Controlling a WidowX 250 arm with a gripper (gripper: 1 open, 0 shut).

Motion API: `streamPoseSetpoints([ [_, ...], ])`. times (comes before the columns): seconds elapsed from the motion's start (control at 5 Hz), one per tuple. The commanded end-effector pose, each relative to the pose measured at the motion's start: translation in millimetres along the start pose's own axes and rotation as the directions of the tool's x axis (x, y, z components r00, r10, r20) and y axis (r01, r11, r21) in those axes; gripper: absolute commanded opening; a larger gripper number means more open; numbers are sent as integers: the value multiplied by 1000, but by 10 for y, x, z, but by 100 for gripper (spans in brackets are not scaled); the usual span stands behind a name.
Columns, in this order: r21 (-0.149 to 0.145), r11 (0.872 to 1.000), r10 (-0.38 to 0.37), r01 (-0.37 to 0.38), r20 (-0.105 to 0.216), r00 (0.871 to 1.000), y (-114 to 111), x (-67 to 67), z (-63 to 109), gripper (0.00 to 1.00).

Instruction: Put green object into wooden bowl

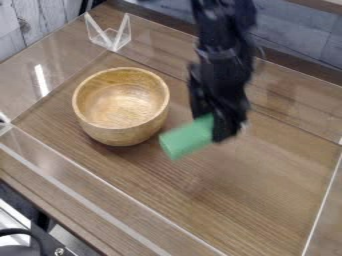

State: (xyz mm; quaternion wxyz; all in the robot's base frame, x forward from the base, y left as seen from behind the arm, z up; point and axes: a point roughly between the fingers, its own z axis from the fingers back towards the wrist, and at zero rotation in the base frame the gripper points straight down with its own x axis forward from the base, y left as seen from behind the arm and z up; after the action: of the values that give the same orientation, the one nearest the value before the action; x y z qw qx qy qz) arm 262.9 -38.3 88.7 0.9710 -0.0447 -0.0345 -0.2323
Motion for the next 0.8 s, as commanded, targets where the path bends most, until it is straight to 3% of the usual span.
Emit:
streamPoseSetpoints([
  [0.0,45,998,50,-53,56,997,265,-35,317,0],
  [0.2,72,987,139,-144,68,988,468,-38,422,0],
  [0.6,96,974,196,-203,74,978,670,-50,421,0],
])
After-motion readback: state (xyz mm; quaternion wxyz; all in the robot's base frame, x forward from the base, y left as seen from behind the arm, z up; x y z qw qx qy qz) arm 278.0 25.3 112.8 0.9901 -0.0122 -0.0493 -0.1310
